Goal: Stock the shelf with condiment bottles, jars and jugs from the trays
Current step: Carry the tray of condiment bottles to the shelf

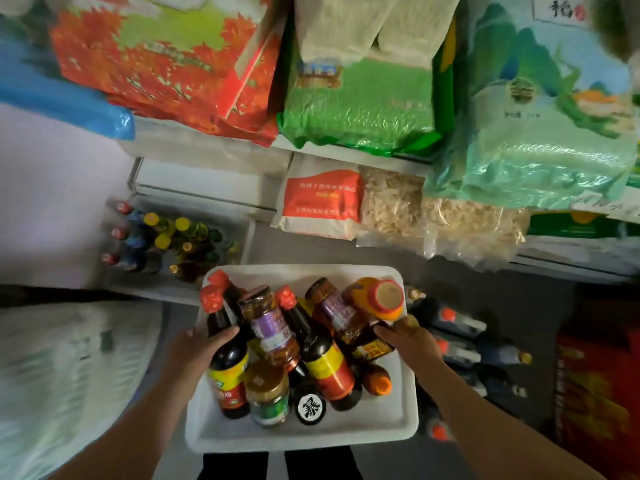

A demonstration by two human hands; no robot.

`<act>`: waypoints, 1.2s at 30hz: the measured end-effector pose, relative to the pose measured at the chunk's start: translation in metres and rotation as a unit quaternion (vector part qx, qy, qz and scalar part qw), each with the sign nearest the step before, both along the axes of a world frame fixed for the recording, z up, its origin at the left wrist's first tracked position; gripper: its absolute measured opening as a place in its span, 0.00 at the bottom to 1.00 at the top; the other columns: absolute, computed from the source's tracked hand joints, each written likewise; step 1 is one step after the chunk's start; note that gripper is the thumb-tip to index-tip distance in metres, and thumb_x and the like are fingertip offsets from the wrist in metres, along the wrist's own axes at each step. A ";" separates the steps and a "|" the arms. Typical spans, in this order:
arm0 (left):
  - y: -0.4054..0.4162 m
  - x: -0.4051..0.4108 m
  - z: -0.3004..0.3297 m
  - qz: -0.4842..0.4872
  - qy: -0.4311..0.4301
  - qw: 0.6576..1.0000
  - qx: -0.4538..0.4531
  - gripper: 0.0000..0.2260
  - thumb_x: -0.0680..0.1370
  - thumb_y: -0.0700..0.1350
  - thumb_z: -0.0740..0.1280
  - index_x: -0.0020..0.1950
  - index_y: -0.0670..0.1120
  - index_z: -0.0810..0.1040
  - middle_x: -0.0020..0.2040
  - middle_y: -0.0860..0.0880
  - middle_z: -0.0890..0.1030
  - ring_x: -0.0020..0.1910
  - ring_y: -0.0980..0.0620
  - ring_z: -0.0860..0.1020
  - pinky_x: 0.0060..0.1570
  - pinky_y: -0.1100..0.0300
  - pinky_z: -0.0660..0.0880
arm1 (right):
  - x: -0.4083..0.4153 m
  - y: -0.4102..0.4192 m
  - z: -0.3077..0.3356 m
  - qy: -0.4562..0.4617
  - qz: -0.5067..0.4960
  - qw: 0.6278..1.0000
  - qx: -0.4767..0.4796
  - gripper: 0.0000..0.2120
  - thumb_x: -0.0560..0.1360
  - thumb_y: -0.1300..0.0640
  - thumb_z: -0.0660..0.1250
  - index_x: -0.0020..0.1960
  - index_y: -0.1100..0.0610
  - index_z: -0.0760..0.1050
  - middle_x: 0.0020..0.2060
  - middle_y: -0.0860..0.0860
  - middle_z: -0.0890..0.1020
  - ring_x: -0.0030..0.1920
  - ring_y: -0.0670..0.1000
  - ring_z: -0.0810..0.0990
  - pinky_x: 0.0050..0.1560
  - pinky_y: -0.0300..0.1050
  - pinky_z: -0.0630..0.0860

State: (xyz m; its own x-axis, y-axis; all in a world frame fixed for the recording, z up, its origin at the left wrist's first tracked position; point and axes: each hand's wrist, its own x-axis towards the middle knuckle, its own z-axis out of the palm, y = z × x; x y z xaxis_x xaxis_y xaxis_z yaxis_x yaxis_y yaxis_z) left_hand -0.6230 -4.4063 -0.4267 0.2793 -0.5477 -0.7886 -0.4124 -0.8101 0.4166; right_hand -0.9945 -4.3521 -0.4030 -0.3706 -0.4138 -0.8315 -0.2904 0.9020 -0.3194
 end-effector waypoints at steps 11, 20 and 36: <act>-0.083 -0.026 -0.168 -0.038 0.021 0.999 0.006 0.36 0.56 0.67 0.79 0.55 0.47 0.81 0.48 0.47 0.85 0.49 0.46 0.83 0.54 0.44 0.79 | -0.030 -0.038 -0.176 0.028 -0.056 0.998 0.005 0.18 0.67 0.36 0.75 0.49 0.47 0.81 0.45 0.48 0.85 0.46 0.51 0.83 0.55 0.54 0.80; -0.119 -0.042 -0.252 -0.111 -0.009 0.994 -0.007 0.34 0.62 0.71 0.73 0.56 0.47 0.80 0.48 0.48 0.82 0.47 0.50 0.80 0.38 0.63 0.70 | -0.037 -0.066 -0.269 0.079 -0.035 0.996 0.035 0.27 0.68 0.33 0.73 0.56 0.51 0.75 0.44 0.53 0.80 0.45 0.56 0.80 0.42 0.47 0.73; -0.136 -0.050 -0.337 -0.078 -0.046 0.996 0.008 0.43 0.53 0.74 0.74 0.53 0.41 0.80 0.47 0.43 0.83 0.49 0.42 0.81 0.54 0.44 0.79 | -0.042 -0.099 -0.331 0.054 -0.057 0.997 0.016 0.19 0.73 0.39 0.72 0.55 0.52 0.78 0.50 0.54 0.82 0.46 0.51 0.80 0.46 0.44 0.76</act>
State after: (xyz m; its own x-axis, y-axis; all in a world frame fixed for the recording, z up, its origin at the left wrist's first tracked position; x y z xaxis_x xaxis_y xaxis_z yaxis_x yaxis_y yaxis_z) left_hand -0.6730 -4.5423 -0.7640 0.2629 -0.5778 -0.7726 -0.5702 -0.7390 0.3587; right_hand -1.0362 -4.4514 -0.7344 -0.5015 -0.3383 -0.7963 -0.2159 0.9402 -0.2635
